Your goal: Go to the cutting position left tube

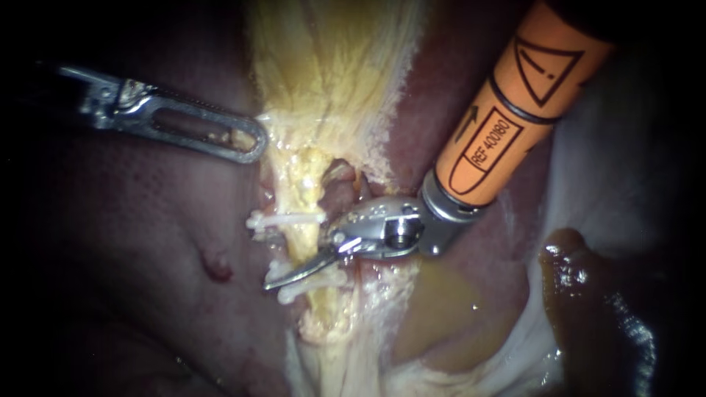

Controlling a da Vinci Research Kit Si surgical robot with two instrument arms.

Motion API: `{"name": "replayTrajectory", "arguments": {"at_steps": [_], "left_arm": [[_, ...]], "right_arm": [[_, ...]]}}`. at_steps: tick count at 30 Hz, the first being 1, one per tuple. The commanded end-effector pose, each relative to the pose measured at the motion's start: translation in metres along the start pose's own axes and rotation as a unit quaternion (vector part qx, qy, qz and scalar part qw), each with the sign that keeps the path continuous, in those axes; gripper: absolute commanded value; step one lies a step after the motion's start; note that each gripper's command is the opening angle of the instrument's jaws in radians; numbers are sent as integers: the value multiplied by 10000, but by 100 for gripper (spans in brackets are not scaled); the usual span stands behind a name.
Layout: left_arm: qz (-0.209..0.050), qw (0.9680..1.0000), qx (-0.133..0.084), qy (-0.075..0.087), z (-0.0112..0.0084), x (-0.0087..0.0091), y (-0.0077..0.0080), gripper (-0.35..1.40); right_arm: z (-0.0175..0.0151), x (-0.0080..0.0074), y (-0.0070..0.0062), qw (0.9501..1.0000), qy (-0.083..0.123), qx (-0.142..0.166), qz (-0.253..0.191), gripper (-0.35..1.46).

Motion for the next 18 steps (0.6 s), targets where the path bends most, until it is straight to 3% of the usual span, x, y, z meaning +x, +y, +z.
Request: {"name": "replayTrajectory", "arguments": {"at_steps": [1,11,18], "left_arm": [[1,10000,0,-1,0,0,0,-35],[-1,10000,-3,-3,1,-1,0,-35],[1,10000,-1,-1,0,0,0,-35]], "right_arm": [[0,1,0,10000,19,-26,-3,116],[4,3,0,9998,131,-44,112,118],[10,11,-18,9994,239,166,174,121]]}}
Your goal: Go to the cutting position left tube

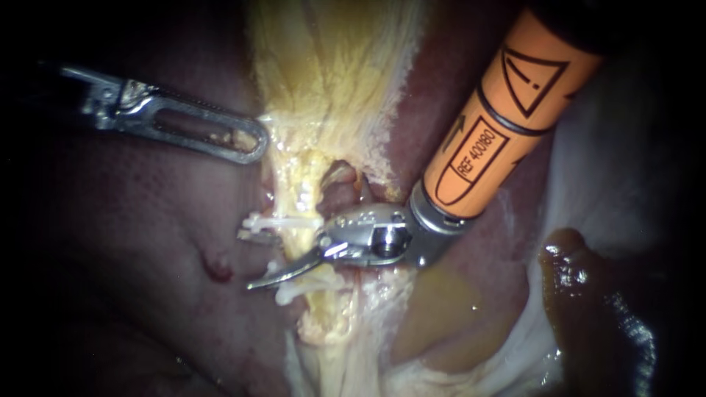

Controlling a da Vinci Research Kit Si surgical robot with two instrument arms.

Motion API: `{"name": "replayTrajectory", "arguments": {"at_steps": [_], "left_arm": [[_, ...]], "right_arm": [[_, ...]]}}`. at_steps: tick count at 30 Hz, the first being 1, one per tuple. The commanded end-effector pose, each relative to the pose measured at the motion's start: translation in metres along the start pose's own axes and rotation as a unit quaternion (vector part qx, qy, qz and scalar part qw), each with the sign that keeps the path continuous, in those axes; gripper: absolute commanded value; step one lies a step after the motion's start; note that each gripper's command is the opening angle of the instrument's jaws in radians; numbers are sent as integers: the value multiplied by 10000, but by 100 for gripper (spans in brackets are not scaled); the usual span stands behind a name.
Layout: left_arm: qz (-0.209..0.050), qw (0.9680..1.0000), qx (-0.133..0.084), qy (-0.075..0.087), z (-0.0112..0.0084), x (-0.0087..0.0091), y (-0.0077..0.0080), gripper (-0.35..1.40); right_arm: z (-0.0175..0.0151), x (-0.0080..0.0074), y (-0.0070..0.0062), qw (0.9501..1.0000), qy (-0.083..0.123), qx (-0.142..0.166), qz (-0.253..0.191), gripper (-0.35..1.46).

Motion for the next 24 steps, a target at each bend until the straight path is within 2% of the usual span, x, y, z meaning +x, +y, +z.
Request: {"name": "replayTrajectory", "arguments": {"at_steps": [1,10,24], "left_arm": [[3,10000,5,2,-1,0,0,-35],[4,10000,6,3,0,0,1,-35],[4,10000,6,3,0,0,1,-35]], "right_arm": [[1,2,-3,10000,12,32,-19,123],[10,16,-25,9995,147,261,-56,123],[10,18,-26,9995,160,280,-58,123]]}}
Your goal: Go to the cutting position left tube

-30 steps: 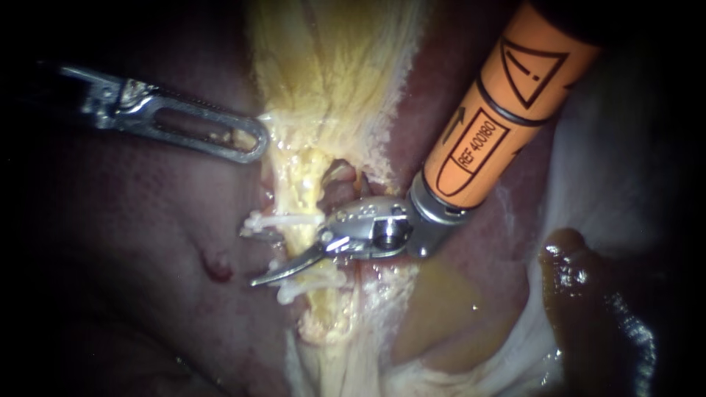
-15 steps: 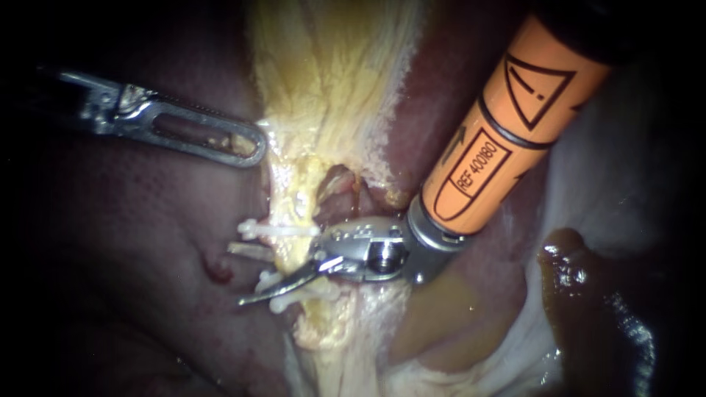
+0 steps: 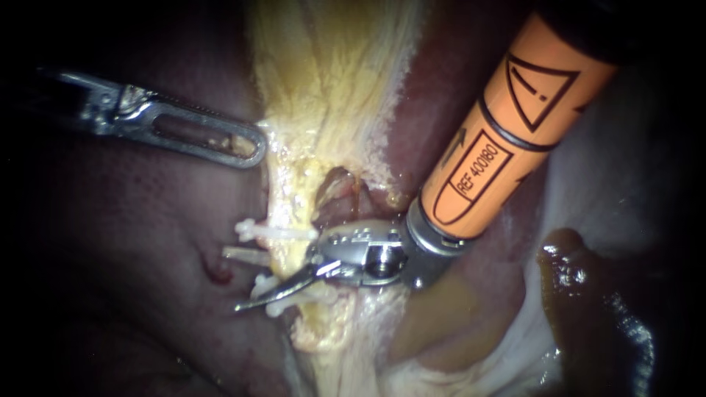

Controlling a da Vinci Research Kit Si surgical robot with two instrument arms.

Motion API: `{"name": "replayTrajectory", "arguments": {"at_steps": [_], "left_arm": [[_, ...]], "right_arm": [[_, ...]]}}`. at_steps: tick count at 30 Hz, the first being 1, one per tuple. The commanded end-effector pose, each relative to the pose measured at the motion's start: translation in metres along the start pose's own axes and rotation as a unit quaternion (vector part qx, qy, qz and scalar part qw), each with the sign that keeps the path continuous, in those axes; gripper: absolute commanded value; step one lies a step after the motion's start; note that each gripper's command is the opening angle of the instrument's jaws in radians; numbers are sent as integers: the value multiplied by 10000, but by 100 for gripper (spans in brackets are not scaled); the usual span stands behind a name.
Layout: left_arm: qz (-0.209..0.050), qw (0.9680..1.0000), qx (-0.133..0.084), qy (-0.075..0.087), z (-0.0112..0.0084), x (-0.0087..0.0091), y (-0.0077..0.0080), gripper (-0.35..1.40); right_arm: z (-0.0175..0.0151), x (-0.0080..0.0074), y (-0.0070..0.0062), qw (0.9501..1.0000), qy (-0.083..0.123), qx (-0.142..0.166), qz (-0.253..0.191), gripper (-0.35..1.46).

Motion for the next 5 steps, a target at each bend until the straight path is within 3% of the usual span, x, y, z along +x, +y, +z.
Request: {"name": "replayTrajectory", "arguments": {"at_steps": [1,5], "left_arm": [[-1,10000,0,0,0,0,0,-35],[-1,10000,0,0,0,0,0,-35]], "right_arm": [[-1,-1,0,10000,-1,-3,1,123],[-1,-1,1,10000,-1,-3,1,123]]}}
